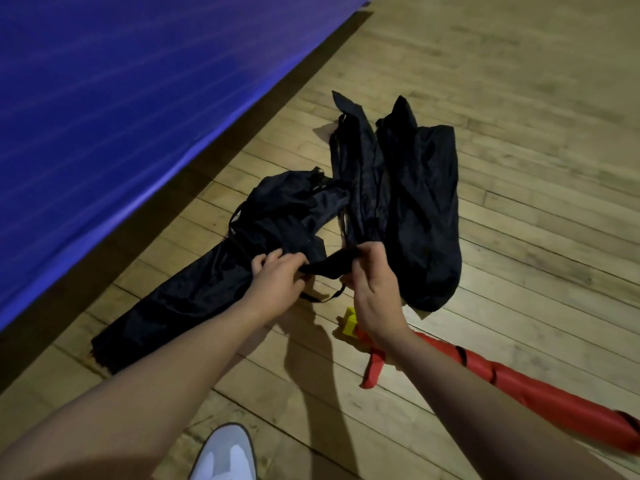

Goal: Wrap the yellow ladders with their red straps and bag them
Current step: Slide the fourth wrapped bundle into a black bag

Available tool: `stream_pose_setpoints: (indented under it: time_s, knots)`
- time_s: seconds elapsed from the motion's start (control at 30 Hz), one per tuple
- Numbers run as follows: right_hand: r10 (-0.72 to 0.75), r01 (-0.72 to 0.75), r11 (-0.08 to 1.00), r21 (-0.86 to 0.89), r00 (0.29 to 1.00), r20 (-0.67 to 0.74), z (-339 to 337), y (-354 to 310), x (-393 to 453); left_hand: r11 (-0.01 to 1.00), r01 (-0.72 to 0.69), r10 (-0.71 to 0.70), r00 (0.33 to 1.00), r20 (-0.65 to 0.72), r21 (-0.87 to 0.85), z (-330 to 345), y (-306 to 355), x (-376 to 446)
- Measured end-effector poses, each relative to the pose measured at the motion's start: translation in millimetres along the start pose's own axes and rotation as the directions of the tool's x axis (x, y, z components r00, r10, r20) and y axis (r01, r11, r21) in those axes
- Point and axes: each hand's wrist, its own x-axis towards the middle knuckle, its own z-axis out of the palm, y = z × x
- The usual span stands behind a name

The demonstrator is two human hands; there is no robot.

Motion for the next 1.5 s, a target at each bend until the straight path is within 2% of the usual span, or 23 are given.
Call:
stream_pose_setpoints:
  time_s: [0.07, 0.17, 0.2, 0.27, 0.3, 0.33, 0.4, 0.47, 0.53, 0.6, 0.67, 0.77, 0.83, 0.9, 1.03, 1.1, 1.23, 1.37, 1.5]
  knots:
    - [0.092, -0.082, 0.991, 0.108, 0.991, -0.092, -3, -4, 0, 0.999, 0.009, -0.010, 0.999, -0.031, -0.034, 0, 8, -5]
    - [0.214, -0.174, 0.962, 0.209, 0.958, -0.189, -8, -7, 1, 0.987, -0.049, 0.057, 0.997, 0.048, -0.153, 1, 19, -15]
    - [0.227, -0.185, 0.964, 0.193, 0.947, -0.226, -11, -6, 2, 0.992, -0.077, 0.084, 0.994, 0.065, -0.098, 3, 21, -19]
    - [0.248, -0.204, 0.964, 0.171, 0.923, -0.295, -19, -4, 1, 0.984, -0.108, 0.099, 0.993, 0.071, 0.140, 6, 19, -22]
    - [0.264, -0.216, 0.960, 0.179, 0.910, -0.319, -22, -2, 0, 0.973, -0.103, 0.093, 0.994, 0.054, 0.206, 6, 18, -23]
    - [0.282, -0.231, 0.955, 0.187, 0.902, -0.328, -25, -1, -1, 0.971, -0.091, 0.085, 0.996, 0.037, 0.220, 5, 17, -23]
    - [0.305, -0.269, 0.951, 0.151, 0.896, -0.322, -29, 4, -2, 0.985, -0.093, 0.088, 0.995, 0.045, 0.143, 2, 21, -23]
    - [0.313, -0.304, 0.950, 0.075, 0.910, -0.273, -31, 12, -2, 0.996, -0.092, 0.091, 0.992, 0.088, 0.009, 0, 29, -22]
    - [0.276, -0.301, 0.950, -0.089, 0.936, -0.218, -30, 22, -2, 0.990, -0.056, 0.065, 0.996, 0.065, -0.127, 0, 39, -19]
    - [0.172, -0.233, 0.908, -0.347, 0.965, -0.199, -29, 27, -5, 0.964, -0.001, 0.011, 0.999, 0.036, -0.266, 1, 49, -12]
    - [0.054, -0.116, 0.851, -0.513, 0.989, -0.135, -29, 31, -8, 0.940, 0.047, -0.027, 0.998, 0.064, -0.339, 1, 59, 0]
    - [0.006, 0.041, 0.810, -0.585, 0.997, 0.078, -28, 37, -10, 0.913, 0.073, -0.018, 0.990, 0.140, -0.402, 0, 68, 15]
    - [0.002, 0.097, 0.779, -0.620, 0.988, 0.157, -24, 40, -11, 0.893, 0.102, -0.020, 0.982, 0.187, -0.438, -3, 65, 17]
    - [-0.012, 0.092, 0.789, -0.607, 0.991, 0.134, -15, 40, -3, 0.898, 0.113, -0.040, 0.983, 0.178, -0.426, -5, 55, 21]
    - [-0.043, 0.120, 0.804, -0.583, 0.989, 0.144, 7, 34, 27, 0.931, 0.124, -0.132, 0.991, 0.000, -0.344, -10, 26, 35]
    - [-0.034, 0.109, 0.816, -0.567, 0.989, 0.141, 21, 33, 45, 0.947, 0.166, -0.185, 0.982, -0.044, -0.275, -12, 9, 48]
    - [-0.015, 0.118, 0.808, -0.578, 0.984, 0.179, 51, 41, 78, 0.952, 0.289, -0.293, 0.956, -0.031, -0.102, -9, -25, 80]
    - [0.084, 0.057, 0.805, -0.590, 0.974, 0.209, 72, 55, 100, 0.905, 0.424, -0.423, 0.905, 0.035, -0.025, -4, -43, 101]
    - [0.187, 0.067, 0.735, -0.675, 0.937, 0.296, 84, 65, 118, 0.906, 0.423, -0.422, 0.904, 0.067, -0.001, 5, -51, 113]
